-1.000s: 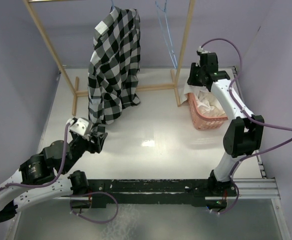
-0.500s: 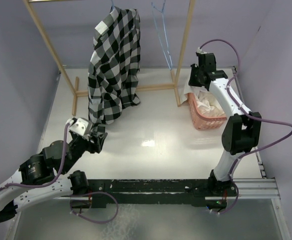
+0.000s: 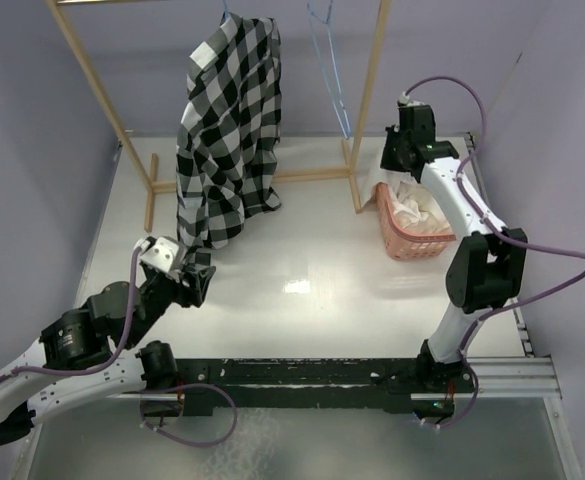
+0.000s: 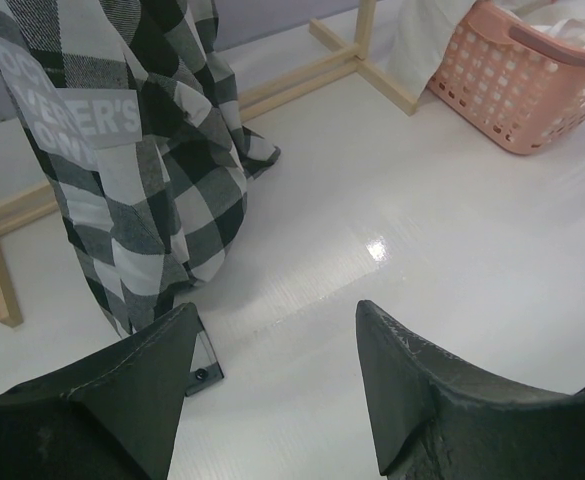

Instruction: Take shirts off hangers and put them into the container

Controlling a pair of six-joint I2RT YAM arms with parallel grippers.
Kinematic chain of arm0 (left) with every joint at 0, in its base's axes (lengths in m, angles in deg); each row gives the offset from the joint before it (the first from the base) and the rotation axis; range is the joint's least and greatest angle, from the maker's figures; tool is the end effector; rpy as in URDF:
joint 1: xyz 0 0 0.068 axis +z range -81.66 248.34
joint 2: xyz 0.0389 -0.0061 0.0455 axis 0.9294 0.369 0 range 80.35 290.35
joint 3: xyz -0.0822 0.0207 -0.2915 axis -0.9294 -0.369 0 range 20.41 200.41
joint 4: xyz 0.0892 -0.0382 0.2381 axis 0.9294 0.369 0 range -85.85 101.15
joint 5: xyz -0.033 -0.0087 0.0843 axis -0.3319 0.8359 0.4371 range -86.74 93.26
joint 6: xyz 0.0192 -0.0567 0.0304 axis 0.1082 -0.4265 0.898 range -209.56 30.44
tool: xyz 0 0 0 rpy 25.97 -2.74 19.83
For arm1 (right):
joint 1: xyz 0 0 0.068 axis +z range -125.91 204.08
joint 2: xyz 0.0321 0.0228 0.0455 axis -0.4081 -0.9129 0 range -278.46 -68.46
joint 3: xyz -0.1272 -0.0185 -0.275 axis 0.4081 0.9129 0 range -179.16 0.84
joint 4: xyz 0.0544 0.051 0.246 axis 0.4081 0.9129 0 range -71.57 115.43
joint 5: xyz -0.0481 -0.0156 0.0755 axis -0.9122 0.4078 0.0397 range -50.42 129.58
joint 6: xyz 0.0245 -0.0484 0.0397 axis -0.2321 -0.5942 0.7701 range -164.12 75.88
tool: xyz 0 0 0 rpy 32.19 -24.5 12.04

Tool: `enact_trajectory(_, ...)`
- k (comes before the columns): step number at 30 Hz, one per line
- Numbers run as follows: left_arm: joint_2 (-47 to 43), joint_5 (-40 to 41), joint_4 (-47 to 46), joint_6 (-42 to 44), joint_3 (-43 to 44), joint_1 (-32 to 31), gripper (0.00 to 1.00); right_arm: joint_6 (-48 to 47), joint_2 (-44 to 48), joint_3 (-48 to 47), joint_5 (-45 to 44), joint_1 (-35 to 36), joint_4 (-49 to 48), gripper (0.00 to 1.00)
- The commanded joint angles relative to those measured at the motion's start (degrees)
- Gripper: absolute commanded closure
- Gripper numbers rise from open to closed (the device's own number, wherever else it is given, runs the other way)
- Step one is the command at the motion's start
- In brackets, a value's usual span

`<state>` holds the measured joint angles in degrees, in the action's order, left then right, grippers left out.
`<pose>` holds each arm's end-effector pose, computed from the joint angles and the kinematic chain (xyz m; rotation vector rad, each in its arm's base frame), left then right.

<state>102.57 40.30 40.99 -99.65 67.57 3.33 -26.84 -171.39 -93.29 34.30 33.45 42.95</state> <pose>0.0518 -0.0346 0.3571 0.3720 1.7118 -0.3868 0.4342 0.0666 0.3542 0.2020 2.1451 0.1709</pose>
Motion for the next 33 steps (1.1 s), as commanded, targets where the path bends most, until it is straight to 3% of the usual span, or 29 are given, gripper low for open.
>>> enact_trajectory(1,-0.8,-0.1,-3.0,-0.5,0.1,0.0,0.32,2.4,8.8,0.5,-6.6,-0.5,-1.7,1.00)
enact_trajectory(9,-1.2,-0.3,-2.8,-0.7,0.1,0.0,0.32,3.6,19.8,0.3,-20.8,-3.0,-0.4,1.00)
enact_trajectory(14,-1.4,-0.4,-2.8,-0.8,0.1,0.0,0.32,1.6,22.0,0.9,-24.4,-3.8,0.6,1.00)
enact_trajectory(22,-1.4,-0.6,-2.6,-1.2,0.0,0.0,0.33,3.3,22.2,12.2,-21.8,-3.8,-3.0,1.00)
enact_trajectory(28,-1.1,-0.7,-2.6,-1.4,-0.2,0.0,0.33,6.5,12.4,17.5,-16.6,-3.8,-2.1,1.00)
enact_trajectory(33,-0.1,-1.3,-2.1,-1.9,-0.4,0.0,0.32,9.3,13.3,21.5,-17.2,-3.8,-3.7,0.64)
